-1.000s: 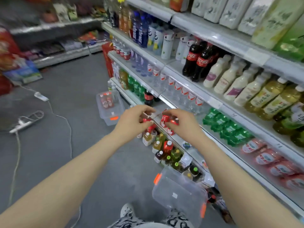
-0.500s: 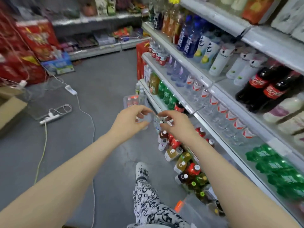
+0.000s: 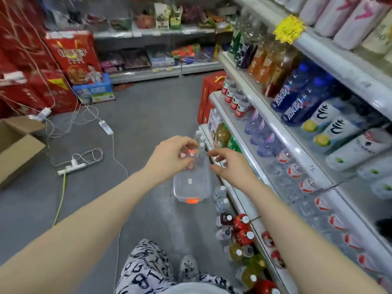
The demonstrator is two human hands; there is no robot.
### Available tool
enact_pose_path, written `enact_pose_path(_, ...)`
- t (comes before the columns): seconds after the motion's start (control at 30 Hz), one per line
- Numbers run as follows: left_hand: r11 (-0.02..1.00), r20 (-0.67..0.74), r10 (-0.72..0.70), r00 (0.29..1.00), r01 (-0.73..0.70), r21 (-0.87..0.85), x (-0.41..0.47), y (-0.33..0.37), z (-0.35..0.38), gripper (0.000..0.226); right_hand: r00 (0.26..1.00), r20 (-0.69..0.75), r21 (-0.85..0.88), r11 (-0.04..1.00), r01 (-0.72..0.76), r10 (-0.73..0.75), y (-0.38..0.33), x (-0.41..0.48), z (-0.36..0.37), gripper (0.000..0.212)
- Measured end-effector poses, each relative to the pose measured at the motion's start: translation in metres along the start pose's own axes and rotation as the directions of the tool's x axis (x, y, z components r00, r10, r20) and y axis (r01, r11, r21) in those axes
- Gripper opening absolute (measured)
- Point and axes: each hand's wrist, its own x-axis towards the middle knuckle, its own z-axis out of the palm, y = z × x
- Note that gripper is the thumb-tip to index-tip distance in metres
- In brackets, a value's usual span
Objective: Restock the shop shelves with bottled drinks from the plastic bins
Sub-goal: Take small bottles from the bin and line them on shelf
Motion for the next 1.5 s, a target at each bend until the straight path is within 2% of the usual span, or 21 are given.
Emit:
enact_pose_path(0.3, 0.999, 0.107, 0.043, 0.993, -0.043, -0.003, 0.163, -0.096, -0.020, 0.037, 0.998, -0.024, -0.002, 0.998, -0.065, 0.065, 0.024, 0.174, 0.019, 0.038)
enact_pose_path(0.47, 0.997, 0.216, 0.072, 0.974, -0.068, -0.023, 0.248, -0.150, -0.039, 0.039, 0.984, 0.004, 0.034, 0.984, -0.176, 0.176, 0.025, 0.255, 0.039, 0.036)
enact_pose_path(0.57, 0.995, 0.287, 0.101, 0.953, -0.094, -0.040, 0.291, -0.184, -0.045, 0.038, 0.969, -0.030, 0.086, 0.966, -0.244, 0.247, 0.027, 0.296, 0.051, 0.034)
enact_pose_path(0.77, 0.994, 0.345, 0.075, 0.935, -0.043, -0.100, 0.359, -0.244, -0.029, 0.038, 0.934, -0.044, 0.186, 0.921, -0.342, 0.355, 0.051, 0.359, 0.071, 0.035)
enact_pose_path(0.93, 0.987, 0.368, 0.039, 0.929, 0.021, -0.158, 0.387, -0.293, 0.014, 0.038, 0.883, -0.003, 0.234, 0.859, -0.456, 0.470, 0.098, 0.392, 0.106, 0.041)
enact_pose_path(1.23, 0.951, 0.491, -0.188, 0.850, 0.282, -0.123, 0.398, -0.409, 0.131, 0.057, 0.815, 0.054, 0.278, 0.776, -0.567, 0.576, 0.217, 0.434, 0.220, 0.044)
enact_pose_path(1.5, 0.943, 0.572, -0.249, 0.781, 0.330, -0.039, 0.399, -0.520, 0.258, 0.061, 0.737, 0.092, 0.363, 0.667, -0.651, 0.670, 0.335, 0.457, 0.337, 0.046)
